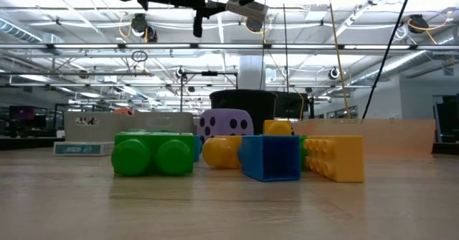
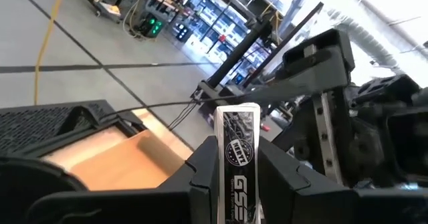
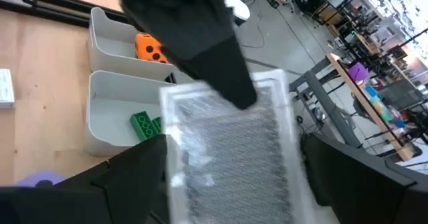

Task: Pick & Place Toys
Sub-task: Put the black deck of cards into the orange bin

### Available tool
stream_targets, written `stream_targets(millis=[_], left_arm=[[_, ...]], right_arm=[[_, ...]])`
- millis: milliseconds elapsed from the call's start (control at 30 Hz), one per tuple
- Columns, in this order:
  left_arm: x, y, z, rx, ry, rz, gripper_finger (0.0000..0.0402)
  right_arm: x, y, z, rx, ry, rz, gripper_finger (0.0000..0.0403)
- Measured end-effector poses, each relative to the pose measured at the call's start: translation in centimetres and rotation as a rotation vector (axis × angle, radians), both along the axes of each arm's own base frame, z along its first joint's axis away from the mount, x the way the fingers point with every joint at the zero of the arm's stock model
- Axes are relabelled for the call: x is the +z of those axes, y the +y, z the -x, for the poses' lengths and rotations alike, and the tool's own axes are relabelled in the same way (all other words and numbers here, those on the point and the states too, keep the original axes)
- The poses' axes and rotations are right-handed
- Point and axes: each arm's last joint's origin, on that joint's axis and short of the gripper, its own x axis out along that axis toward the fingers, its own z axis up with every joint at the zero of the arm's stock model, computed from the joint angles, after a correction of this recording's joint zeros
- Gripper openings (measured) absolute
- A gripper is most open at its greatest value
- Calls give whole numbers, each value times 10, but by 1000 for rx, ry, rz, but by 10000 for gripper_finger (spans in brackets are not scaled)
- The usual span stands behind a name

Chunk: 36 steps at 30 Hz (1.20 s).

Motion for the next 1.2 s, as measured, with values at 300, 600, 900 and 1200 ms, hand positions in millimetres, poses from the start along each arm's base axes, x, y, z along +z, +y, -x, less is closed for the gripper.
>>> stream_targets(millis=[300, 600, 900, 1200], left_arm=[[17, 8, -30, -80, 77, -6, 66], [21, 10, -41, -116, 86, -5, 66], [20, 11, -40, -95, 112, -18, 66], [19, 13, -40, -84, 121, -26, 66]], right_arm=[[-4, 1, 3, -40, 53, 17, 357], [-7, -1, 10, -113, 128, 58, 355], [-8, -1, 11, -100, 168, 81, 317], [-8, -3, 11, -100, 175, 87, 309]])
